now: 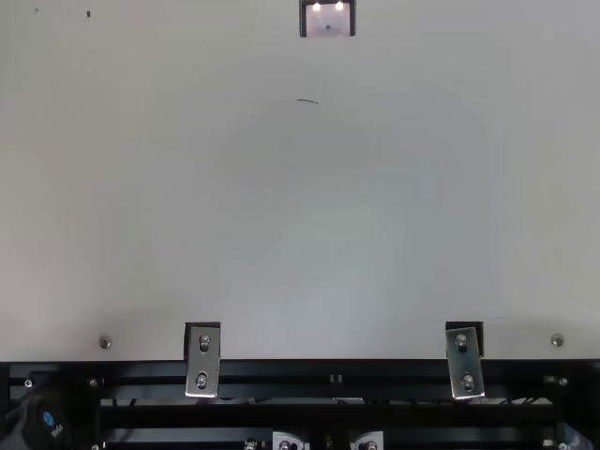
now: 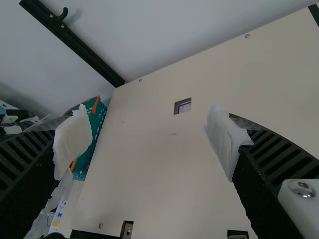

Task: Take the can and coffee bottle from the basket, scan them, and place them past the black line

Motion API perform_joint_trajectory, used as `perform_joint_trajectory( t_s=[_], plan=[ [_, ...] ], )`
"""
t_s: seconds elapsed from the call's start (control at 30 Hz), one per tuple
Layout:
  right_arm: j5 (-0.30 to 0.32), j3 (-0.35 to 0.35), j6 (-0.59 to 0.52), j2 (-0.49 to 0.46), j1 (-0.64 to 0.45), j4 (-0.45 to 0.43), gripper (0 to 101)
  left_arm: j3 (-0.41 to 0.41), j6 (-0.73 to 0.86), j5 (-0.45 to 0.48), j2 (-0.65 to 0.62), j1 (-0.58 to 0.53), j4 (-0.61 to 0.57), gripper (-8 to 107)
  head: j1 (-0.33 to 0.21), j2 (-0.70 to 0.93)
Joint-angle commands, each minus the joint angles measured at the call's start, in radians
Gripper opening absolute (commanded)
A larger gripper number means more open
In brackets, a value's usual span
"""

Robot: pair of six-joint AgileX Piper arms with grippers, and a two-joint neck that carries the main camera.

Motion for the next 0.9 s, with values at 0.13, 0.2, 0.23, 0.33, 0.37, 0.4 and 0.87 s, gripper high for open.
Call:
perform_joint_trajectory(
  t_s=[0.13,0.2,0.23,0.33,0.37,0.4,0.87],
  plan=[
    [0.0,0.0,0.0,0.0,0.0,0.0,101,-0.115,-0.055,0.095,0.154,-0.045,0.126,90,-0.026,0.019],
    [0.0,0.0,0.0,0.0,0.0,0.0,101,-0.159,-0.047,0.127,0.206,-0.059,0.153,90,-0.026,0.019],
    [0.0,0.0,0.0,0.0,0.0,0.0,101,-0.181,-0.04,0.143,0.23,-0.065,0.159,90,-0.026,0.019],
    [0.0,0.0,0.0,0.0,0.0,0.0,101,-0.203,-0.011,0.143,0.295,-0.074,0.171,90,-0.026,0.019],
    [0.0,0.0,0.0,0.0,0.0,0.0,101,-0.211,0.003,0.143,0.316,-0.074,0.168,90,-0.026,0.019],
    [0.0,0.0,0.0,0.0,0.0,0.0,101,-0.22,0.015,0.143,0.336,-0.074,0.166,90,-0.026,0.019],
    [0.0,0.0,0.0,0.0,0.0,0.0,101,-0.262,0.062,0.14,0.421,-0.068,0.153,90,-0.026,0.019]
  ],
)
